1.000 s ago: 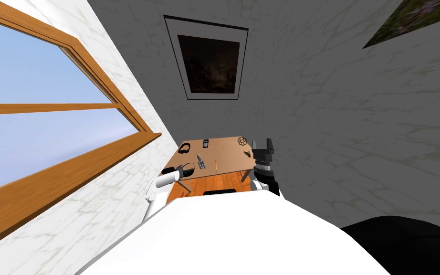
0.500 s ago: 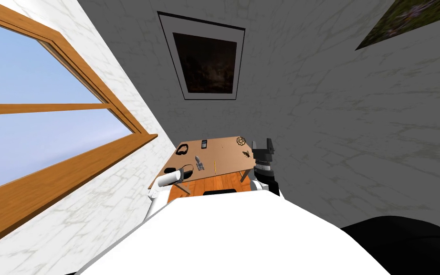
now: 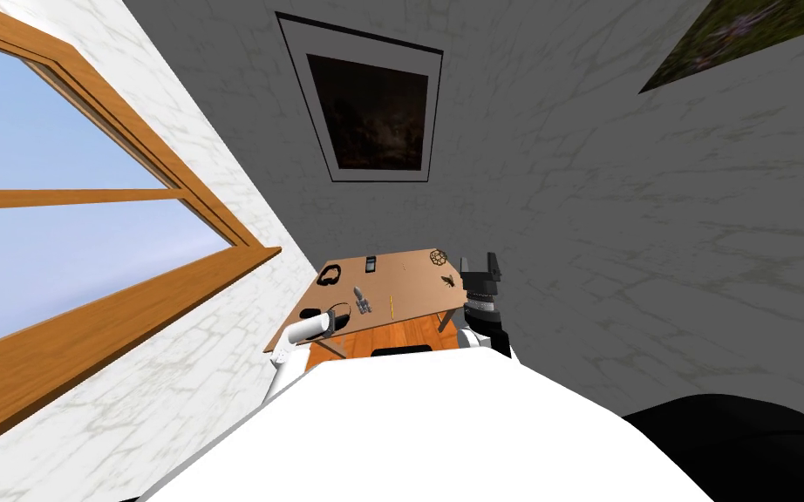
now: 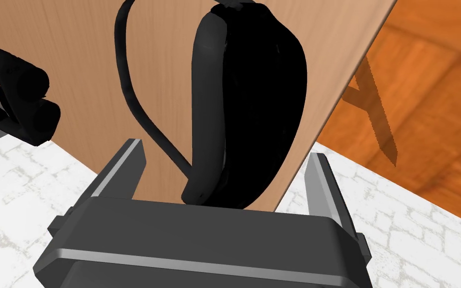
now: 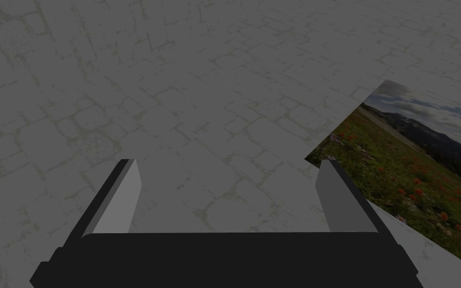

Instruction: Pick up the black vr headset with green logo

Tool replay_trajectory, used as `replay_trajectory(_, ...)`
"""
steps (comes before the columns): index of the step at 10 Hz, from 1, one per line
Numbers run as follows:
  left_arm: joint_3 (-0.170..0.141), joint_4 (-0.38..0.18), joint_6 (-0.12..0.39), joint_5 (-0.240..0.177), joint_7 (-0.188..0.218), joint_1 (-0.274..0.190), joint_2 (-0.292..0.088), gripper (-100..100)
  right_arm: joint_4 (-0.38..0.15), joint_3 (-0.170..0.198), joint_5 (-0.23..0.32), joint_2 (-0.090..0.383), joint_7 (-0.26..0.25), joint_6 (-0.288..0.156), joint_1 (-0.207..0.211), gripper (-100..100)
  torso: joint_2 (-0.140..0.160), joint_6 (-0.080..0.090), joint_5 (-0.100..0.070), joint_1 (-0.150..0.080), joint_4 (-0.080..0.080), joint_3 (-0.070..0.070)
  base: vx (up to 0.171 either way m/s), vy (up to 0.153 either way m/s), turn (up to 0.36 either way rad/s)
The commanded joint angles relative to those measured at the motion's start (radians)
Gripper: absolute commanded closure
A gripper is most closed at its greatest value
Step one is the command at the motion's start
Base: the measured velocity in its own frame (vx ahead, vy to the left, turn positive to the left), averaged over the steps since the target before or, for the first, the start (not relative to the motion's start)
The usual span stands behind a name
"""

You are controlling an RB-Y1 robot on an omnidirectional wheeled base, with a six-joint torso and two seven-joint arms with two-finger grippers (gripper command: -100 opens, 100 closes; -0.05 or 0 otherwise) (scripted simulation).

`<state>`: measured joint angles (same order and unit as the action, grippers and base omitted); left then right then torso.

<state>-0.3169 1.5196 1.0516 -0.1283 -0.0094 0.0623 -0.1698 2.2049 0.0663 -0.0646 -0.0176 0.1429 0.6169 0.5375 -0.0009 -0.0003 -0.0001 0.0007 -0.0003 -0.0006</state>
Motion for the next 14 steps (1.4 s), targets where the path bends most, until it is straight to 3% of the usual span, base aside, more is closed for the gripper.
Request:
replay_trajectory(1,-0.006,-0.027,-0.03,-0.005,0.001,0.004,-0.004,-100,0.0,0.0,0.0,0.0,0.0,0.0,0.0,0,0.0,0.0,0.0,0.0,0.0,0.0,0.022,0.008,-0.039)
replay_trajectory(2,-0.009,-0.042,-0.048,-0.008,0.002,0.008,-0.006,-100,0.0,0.0,0.0,0.0,0.0,0.0,0.0,0,0.0,0.0,0.0,0.0,0.0,0.0,0.027,0.008,-0.084)
replay_trajectory(3,-0.007,-0.029,-0.033,-0.006,0.002,0.009,-0.004,-100,0.0,0.0,0.0,0.0,0.0,0.0,0.0,0,0.0,0.0,0.0,0.0,0.0,0.0,0.011,0.005,-0.017)
replay_trajectory(4,-0.007,-0.03,-0.038,-0.006,0.002,0.009,-0.004,100,0.0,0.0,0.0,0.0,0.0,0.0,0.0,0,0.0,0.0,0.0,0.0,0.0,0.0,0.0,0.0,0.0)
replay_trajectory(8,-0.006,-0.031,-0.036,-0.006,0.001,0.011,-0.003,100,0.0,0.0,0.0,0.0,0.0,0.0,0.0,0,0.002,0.0,-0.001,-0.001,0.001,0.001,0.0,0.0,0.0)
replay_trajectory(9,-0.006,-0.031,-0.036,-0.006,0.001,0.011,-0.003,0,0.0,0.0,0.0,0.0,0.0,0.0,0.0,0,0.001,0.0,-0.001,-0.001,0.001,0.001,0.0,0.0,0.0)
replay_trajectory(10,-0.001,-0.004,-0.004,-0.001,-0.001,-0.002,-0.002,100,0.0,0.0,0.0,0.0,0.0,0.0,0.0,0,0.001,0.0,-0.001,-0.001,0.001,0.001,-0.018,-0.006,0.123)
replay_trajectory(12,0.006,0.026,0.031,0.004,-0.003,-0.01,0.002,100,0.0,0.0,0.0,0.0,0.0,0.0,0.0,0,0.004,-0.001,-0.002,-0.002,0.002,0.003,-0.034,-0.014,0.112)
replay_trajectory(13,0.003,0.018,0.019,0.002,-0.002,-0.006,0.001,100,0.0,0.0,0.0,0.0,0.0,0.0,0.0,0,0.004,0.0,-0.002,-0.002,0.002,0.003,-0.012,-0.006,0.014)
replay_trajectory(14,0.004,0.02,0.023,0.003,-0.002,-0.007,0.001,0,0.0,0.0,0.0,0.0,0.0,0.0,0.0,0,0.003,0.0,-0.002,-0.002,0.002,0.003,0.0,0.0,0.0)
